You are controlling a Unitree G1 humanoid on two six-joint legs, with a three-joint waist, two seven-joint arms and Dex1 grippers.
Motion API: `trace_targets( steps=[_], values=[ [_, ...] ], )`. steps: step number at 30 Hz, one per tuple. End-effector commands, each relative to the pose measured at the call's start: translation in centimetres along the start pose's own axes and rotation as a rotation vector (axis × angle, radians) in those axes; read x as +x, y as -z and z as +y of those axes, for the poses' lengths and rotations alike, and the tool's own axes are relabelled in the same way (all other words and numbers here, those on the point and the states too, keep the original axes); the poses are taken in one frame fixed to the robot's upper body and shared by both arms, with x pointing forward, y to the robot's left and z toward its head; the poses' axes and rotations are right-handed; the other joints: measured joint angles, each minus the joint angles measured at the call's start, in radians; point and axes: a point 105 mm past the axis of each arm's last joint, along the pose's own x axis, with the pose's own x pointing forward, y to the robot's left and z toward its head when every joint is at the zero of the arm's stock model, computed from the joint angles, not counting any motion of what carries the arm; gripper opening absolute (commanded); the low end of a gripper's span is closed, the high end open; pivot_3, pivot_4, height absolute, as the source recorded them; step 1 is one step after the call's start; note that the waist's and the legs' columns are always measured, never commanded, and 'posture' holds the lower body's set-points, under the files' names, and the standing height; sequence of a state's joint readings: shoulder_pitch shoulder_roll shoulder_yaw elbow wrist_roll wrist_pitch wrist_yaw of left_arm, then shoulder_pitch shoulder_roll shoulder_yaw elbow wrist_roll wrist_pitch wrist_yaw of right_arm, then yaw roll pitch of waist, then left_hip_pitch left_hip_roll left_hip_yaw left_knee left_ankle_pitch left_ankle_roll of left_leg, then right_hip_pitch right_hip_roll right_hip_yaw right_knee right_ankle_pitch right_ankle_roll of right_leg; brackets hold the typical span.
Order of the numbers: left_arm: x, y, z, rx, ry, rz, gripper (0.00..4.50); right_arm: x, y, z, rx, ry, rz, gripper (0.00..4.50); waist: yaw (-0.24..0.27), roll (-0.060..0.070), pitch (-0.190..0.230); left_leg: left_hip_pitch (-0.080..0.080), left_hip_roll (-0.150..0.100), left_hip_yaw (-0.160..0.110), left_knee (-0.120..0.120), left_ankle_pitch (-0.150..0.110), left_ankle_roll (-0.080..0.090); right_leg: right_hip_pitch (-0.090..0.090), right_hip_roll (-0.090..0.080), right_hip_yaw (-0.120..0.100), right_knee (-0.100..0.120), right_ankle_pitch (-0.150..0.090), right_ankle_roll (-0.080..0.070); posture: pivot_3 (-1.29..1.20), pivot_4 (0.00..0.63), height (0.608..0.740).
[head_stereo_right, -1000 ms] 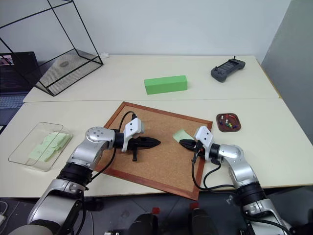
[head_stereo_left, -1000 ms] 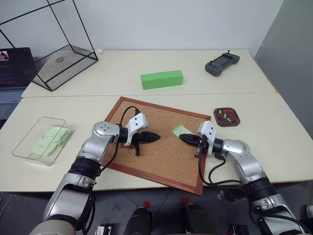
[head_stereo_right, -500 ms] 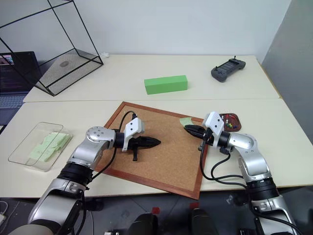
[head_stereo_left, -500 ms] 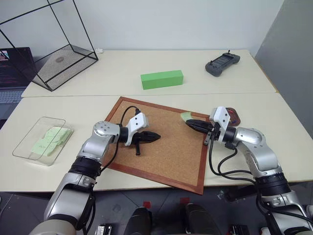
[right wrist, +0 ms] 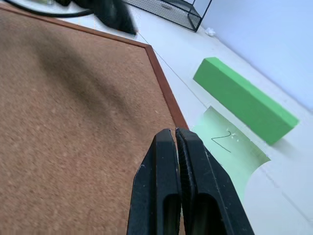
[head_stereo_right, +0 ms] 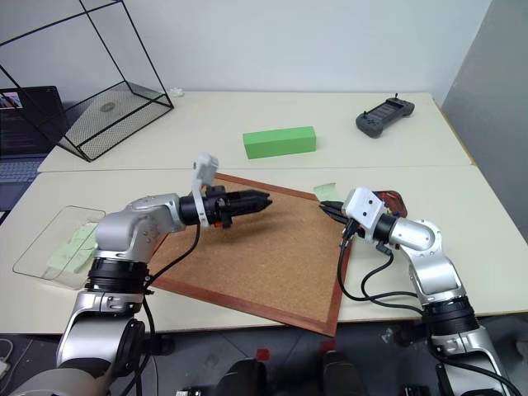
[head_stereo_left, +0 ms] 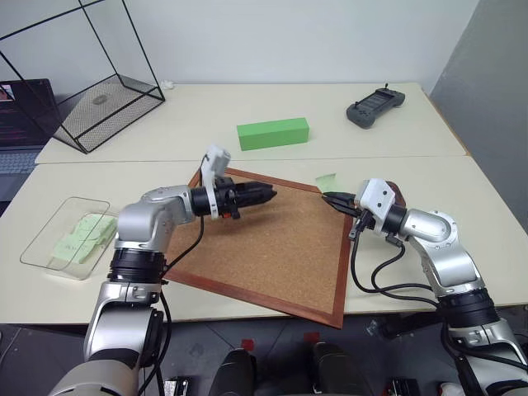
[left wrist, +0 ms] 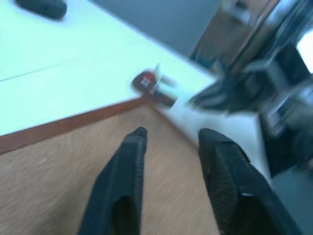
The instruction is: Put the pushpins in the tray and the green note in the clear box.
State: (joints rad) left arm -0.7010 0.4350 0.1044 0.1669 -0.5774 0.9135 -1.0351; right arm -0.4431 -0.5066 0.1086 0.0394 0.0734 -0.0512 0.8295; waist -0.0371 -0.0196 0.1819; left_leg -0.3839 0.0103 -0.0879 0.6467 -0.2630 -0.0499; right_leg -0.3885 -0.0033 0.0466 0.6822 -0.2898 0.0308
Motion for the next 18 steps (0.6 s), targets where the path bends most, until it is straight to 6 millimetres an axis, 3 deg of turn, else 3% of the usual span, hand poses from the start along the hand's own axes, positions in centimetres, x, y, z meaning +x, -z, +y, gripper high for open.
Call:
trace_targets(
  steps=[1,7,18],
  values=[
    [0.4,0.4,-1.1,-0.109,0.006,-0.038,2.72,0.0,-1.6,0.0,-0.126,0.001,-0.036,0.0,0.0,0.0,0.0,0.0,0.0,0.0,0.0,0.0,0.0,0.0,0.0,0.0,0.0,0.0,0.0,0.0,0.15,0.74],
    [2.2,1.4,-1.3,-0.242,-0.01,-0.088,3.88,-0.2,-2.2,0.5,-0.249,-0.038,-0.044,0.0,0.005,0.0,0.0,0.0,-0.001,0.0,0.001,0.001,-0.002,0.0,-0.001,0.0,0.0,0.0,0.0,0.0,0.15,0.74],
    [4.9,0.6,-1.8,-0.409,0.048,-0.19,3.88,-0.4,-3.5,1.9,-0.303,-0.095,-0.076,0.0,0.005,0.0,0.0,0.0,-0.001,0.0,0.001,0.003,-0.005,0.001,-0.002,0.0,-0.001,0.0,0.0,0.0,0.15,0.74]
  ],
)
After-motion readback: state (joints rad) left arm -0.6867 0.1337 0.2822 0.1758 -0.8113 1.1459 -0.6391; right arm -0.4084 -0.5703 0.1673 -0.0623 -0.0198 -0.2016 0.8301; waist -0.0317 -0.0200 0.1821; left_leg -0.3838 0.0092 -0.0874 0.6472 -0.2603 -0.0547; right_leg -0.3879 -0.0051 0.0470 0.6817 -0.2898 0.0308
